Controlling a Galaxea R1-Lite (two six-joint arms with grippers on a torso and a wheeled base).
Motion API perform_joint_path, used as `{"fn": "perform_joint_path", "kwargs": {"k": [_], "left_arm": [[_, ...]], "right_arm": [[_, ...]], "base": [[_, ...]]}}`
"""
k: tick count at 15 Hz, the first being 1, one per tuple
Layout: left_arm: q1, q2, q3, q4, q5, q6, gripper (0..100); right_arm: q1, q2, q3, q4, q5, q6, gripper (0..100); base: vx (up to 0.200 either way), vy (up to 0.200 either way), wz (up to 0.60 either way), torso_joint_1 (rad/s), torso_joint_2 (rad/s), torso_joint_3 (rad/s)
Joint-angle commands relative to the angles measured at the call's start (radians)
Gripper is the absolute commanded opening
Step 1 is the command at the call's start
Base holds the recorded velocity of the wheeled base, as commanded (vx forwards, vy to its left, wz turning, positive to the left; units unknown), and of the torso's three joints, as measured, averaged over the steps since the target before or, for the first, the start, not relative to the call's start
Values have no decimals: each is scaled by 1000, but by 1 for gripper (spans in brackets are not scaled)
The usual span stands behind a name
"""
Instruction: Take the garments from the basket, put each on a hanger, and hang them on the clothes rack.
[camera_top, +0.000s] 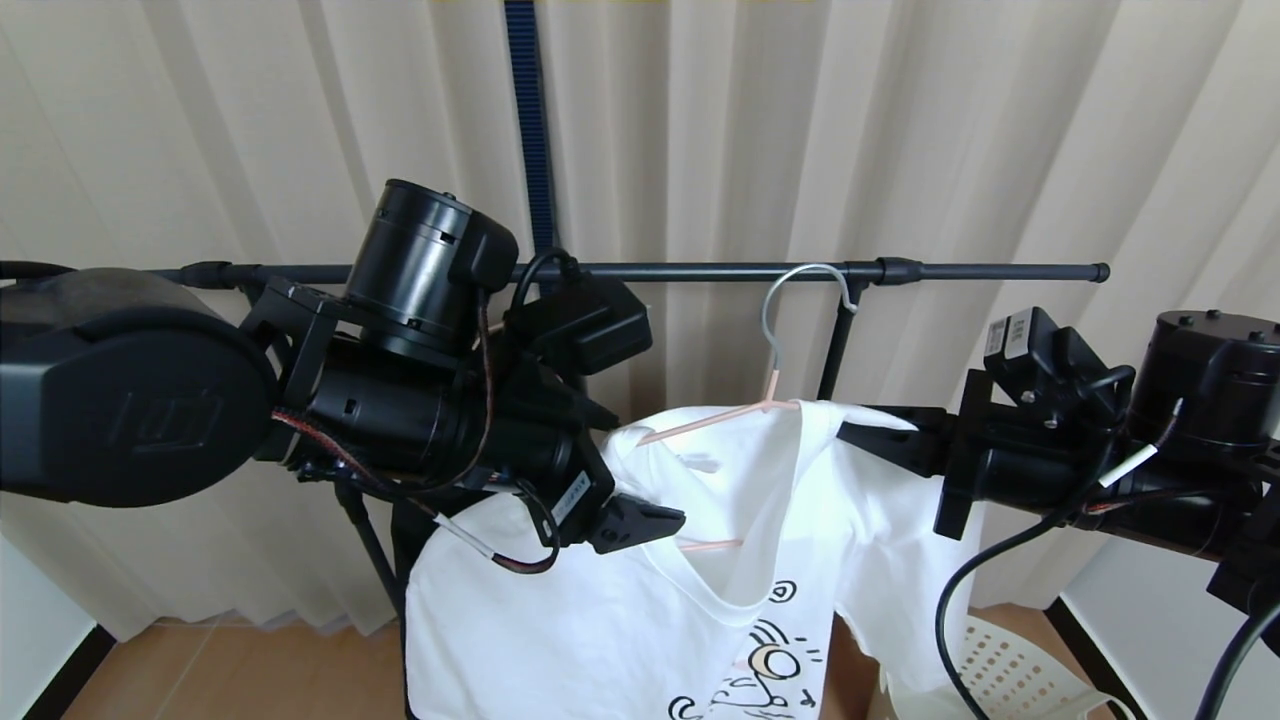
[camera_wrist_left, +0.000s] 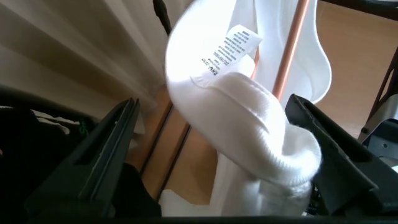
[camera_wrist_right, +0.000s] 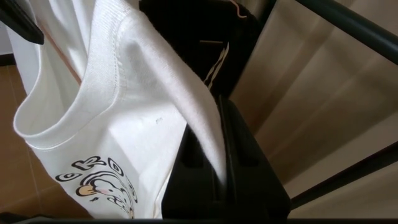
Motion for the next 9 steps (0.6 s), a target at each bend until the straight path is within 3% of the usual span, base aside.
{"fn": "perform_joint_path", "kwargs": {"k": [1,9], "left_arm": [[0,2,-1,-2,1,-1,0],[3,-4,7,-2,1,1,0]], "right_arm": [[0,-3,1,-1,1,1,0],[0,0,-2,-1,1,1,0]], "base": [[0,0,0,0,0,0],[0,0,0,0,0,0]]}}
